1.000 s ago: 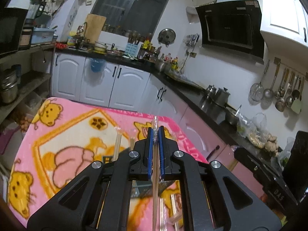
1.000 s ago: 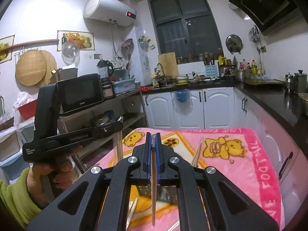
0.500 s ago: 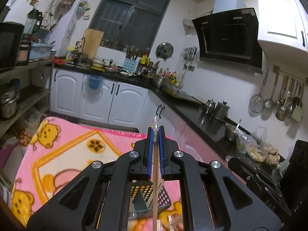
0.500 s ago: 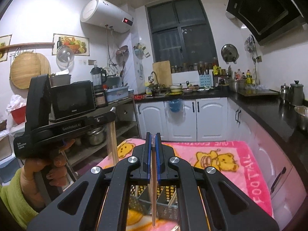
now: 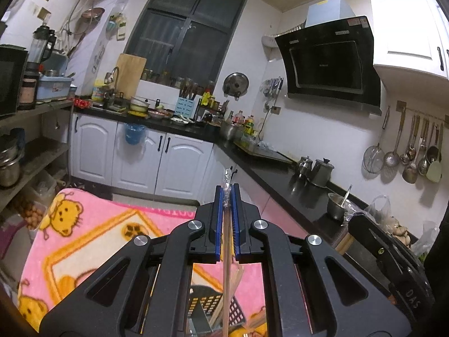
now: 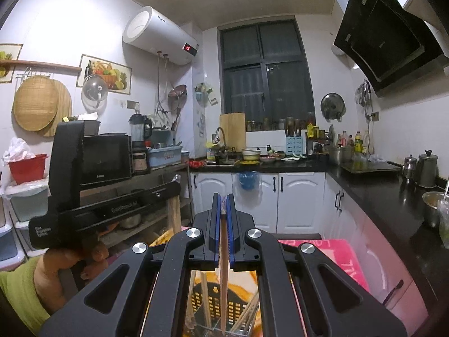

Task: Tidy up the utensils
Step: 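Lift both held chopstick pairs and carry them above the green caddy, then open both tools to drop the chopsticks upright into the caddy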

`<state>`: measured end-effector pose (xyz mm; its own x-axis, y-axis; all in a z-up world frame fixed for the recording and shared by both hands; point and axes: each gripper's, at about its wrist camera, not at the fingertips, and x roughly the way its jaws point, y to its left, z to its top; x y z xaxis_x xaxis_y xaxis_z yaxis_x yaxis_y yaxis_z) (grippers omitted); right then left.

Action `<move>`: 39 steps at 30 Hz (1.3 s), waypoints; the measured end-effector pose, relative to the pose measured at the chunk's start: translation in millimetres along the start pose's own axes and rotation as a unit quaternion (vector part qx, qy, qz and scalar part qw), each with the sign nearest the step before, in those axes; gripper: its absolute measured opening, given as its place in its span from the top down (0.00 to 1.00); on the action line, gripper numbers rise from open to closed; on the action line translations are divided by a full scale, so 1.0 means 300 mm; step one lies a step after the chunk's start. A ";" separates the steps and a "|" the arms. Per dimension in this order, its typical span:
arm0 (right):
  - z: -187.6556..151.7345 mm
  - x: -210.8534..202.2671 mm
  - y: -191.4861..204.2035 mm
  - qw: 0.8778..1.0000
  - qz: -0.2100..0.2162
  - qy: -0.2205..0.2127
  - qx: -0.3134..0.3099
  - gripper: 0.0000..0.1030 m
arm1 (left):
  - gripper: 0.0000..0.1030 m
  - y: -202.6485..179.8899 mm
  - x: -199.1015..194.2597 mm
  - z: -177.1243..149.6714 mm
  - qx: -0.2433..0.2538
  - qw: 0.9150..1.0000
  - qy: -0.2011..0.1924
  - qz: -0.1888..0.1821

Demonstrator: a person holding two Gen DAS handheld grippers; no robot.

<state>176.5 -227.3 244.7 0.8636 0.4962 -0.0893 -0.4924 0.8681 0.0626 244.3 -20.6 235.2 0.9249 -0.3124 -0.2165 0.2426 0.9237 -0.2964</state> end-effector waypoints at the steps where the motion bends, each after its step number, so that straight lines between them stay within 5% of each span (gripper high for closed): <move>1: 0.004 0.006 -0.001 1.000 0.000 -0.001 0.000 0.96 | 0.97 -0.004 0.005 0.003 0.001 1.000 -0.001 0.000; 20: -0.020 0.135 -0.039 1.000 -0.012 0.007 0.004 0.96 | 0.97 0.046 0.117 -0.019 -0.001 1.000 -0.006 0.015; 39: -0.215 0.237 -0.061 0.997 -0.043 0.059 0.007 0.95 | 0.97 0.123 0.184 -0.238 0.012 1.000 0.001 0.017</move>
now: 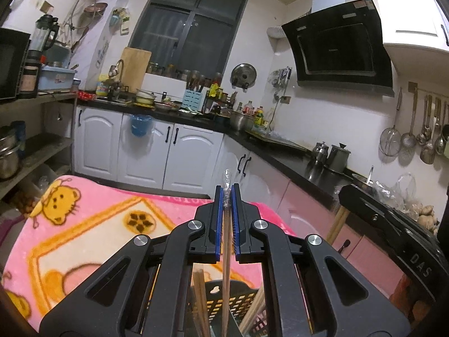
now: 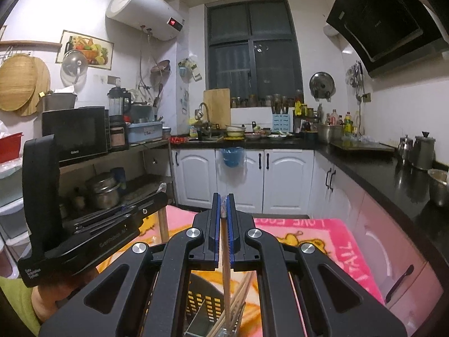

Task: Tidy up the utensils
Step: 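Open both tools to drop the chopsticks upright into the caddy, then withdraw both open tools from the caddy toward the remaining chopsticks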

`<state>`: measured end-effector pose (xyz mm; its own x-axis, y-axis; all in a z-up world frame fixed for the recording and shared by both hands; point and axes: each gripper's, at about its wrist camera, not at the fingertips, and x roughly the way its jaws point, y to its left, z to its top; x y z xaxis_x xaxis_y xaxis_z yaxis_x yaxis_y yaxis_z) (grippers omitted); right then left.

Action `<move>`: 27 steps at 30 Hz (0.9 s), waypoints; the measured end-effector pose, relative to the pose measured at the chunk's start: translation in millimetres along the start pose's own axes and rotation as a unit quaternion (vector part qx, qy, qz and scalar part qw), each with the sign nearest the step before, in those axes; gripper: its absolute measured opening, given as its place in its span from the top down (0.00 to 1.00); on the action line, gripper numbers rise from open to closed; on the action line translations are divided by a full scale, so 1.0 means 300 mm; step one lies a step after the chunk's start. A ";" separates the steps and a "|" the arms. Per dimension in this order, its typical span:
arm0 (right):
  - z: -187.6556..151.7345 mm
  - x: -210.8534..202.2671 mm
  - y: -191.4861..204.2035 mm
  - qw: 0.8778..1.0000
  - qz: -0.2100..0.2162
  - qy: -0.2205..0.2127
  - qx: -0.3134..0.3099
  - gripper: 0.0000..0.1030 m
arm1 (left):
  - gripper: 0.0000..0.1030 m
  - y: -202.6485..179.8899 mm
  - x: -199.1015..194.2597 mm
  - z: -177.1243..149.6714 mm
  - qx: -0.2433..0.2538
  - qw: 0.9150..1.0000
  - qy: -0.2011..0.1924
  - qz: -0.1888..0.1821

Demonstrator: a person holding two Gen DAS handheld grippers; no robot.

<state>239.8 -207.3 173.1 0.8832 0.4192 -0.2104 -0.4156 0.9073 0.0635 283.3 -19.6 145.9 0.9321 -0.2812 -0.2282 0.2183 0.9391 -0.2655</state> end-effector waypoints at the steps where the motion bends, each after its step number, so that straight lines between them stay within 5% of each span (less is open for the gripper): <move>1: -0.007 0.002 -0.003 1.000 0.001 0.002 0.003 0.95 | 0.97 0.000 0.001 -0.008 0.001 1.000 -0.001 -0.001; 7: -0.047 0.008 -0.017 1.000 0.004 0.017 0.021 0.95 | 0.97 0.009 0.015 -0.041 0.002 1.000 0.007 -0.003; 9: -0.058 0.006 -0.018 0.999 0.002 0.022 0.023 0.90 | 0.97 0.018 0.019 -0.050 -0.002 1.000 0.013 -0.005; 10: -0.063 0.005 -0.020 0.999 0.003 0.024 0.026 0.79 | 0.97 0.018 0.016 -0.054 -0.002 1.000 0.015 -0.006; 11: -0.071 0.001 -0.022 0.999 0.001 0.025 0.029 0.72 | 0.95 0.020 0.013 -0.057 -0.002 1.000 0.017 -0.005; 27: -0.137 -0.032 -0.053 0.997 -0.019 0.060 0.050 0.49 | 0.53 0.077 -0.071 -0.071 -0.016 0.999 0.050 0.001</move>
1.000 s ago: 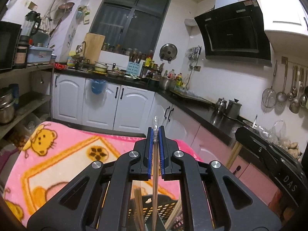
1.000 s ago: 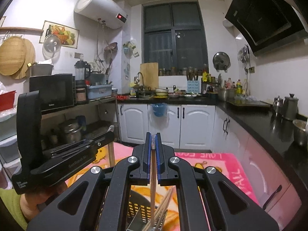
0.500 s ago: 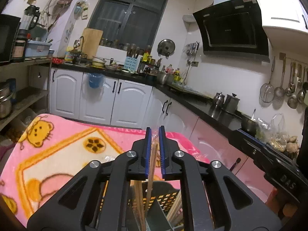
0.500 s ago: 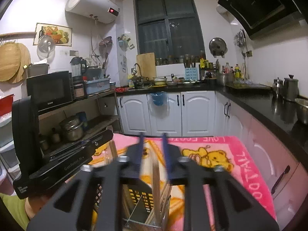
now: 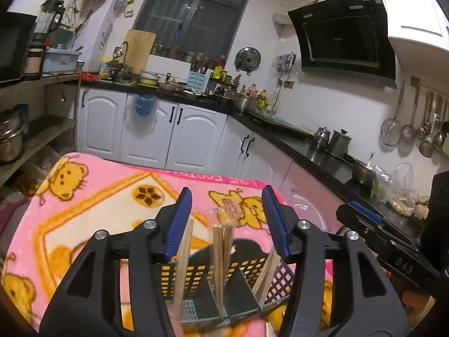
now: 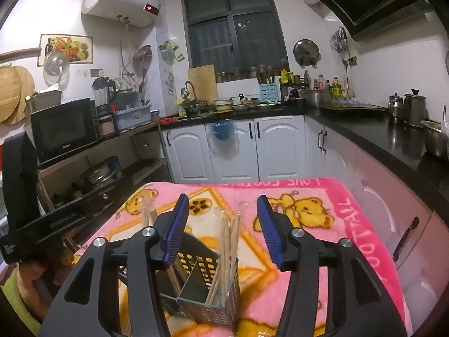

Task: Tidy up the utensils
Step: 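Withdraw both open tools from the caddy toward the remaining chopsticks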

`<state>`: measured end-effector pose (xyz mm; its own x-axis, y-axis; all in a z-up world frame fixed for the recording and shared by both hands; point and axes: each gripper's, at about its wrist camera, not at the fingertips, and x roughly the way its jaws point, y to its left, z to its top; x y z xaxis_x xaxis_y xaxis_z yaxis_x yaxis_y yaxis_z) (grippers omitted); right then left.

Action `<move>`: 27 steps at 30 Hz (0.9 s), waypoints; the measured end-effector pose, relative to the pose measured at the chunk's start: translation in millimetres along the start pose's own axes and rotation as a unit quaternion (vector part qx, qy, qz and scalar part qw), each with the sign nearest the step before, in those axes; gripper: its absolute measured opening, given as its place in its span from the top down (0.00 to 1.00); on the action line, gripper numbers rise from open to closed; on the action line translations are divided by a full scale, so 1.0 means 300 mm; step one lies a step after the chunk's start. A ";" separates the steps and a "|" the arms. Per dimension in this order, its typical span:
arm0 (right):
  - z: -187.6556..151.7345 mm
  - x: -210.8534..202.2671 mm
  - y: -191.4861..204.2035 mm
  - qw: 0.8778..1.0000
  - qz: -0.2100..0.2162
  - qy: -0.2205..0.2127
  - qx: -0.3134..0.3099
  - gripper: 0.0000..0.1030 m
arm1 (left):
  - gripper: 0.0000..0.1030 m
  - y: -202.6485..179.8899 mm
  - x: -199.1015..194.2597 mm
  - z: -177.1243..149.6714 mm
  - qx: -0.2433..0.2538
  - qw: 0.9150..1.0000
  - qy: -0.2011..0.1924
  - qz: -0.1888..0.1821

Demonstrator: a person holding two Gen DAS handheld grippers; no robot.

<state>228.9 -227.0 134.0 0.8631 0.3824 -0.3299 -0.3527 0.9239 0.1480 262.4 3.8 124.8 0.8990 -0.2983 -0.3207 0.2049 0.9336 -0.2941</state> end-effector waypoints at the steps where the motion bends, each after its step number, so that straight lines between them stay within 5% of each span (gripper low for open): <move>1: -0.003 -0.002 0.001 1.000 -0.001 0.001 0.000 0.47 | 0.49 0.003 -0.005 -0.001 -0.002 1.000 0.002 -0.002; 14: -0.031 -0.057 0.004 1.000 -0.005 0.005 0.004 0.41 | 0.13 0.025 -0.090 -0.020 -0.014 1.000 0.004 0.005; 27: -0.058 -0.139 0.028 1.000 -0.003 0.006 -0.007 0.37 | 0.10 0.052 -0.200 -0.059 -0.022 0.999 -0.004 0.026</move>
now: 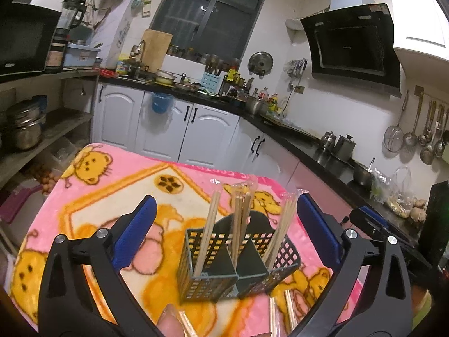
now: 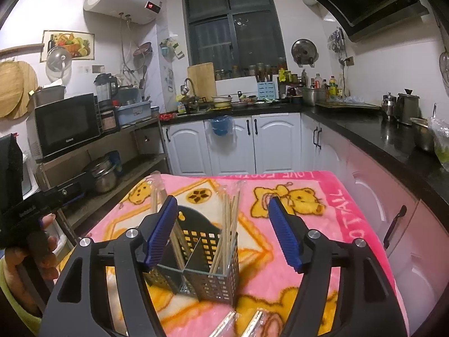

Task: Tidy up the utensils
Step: 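Withdraw both open tools from the caddy toward the remaining chopsticks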

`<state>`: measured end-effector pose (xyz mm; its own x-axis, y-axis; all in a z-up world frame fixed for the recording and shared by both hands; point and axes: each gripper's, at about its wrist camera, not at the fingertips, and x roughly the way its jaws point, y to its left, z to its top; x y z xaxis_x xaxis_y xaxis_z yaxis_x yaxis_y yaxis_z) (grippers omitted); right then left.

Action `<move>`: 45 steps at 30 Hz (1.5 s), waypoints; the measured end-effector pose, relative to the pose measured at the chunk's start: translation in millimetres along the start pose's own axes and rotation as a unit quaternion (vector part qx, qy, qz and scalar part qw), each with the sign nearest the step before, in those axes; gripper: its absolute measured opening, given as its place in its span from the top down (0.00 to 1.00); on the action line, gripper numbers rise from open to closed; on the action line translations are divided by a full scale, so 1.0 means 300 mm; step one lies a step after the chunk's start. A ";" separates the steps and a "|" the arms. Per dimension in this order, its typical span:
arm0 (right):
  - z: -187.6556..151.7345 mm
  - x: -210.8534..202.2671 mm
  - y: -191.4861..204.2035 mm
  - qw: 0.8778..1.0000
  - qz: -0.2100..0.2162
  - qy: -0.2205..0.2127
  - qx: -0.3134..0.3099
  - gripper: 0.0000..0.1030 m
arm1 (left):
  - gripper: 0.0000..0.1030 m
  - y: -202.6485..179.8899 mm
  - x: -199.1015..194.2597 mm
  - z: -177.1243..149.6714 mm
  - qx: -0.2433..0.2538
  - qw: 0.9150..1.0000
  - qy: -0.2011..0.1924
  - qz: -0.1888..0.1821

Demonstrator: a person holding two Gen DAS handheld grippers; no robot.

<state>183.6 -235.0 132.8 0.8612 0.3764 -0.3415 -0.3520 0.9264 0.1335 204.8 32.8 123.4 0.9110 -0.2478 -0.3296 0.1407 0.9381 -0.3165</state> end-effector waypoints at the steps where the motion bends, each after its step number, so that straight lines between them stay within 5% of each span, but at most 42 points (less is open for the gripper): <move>1: -0.003 -0.006 0.003 1.000 0.001 0.000 -0.001 0.37 | 0.10 0.000 -0.007 -0.005 0.001 1.000 0.000 0.001; 45: -0.288 -0.043 0.075 0.994 0.030 0.107 -0.012 0.35 | 0.10 0.032 -0.102 -0.296 0.007 0.995 0.087 0.046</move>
<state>132.9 -219.6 59.8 0.7412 0.4190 -0.5245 -0.4109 0.9010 0.1391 144.0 28.0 51.4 0.8395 -0.1976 -0.5061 0.0657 0.9616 -0.2665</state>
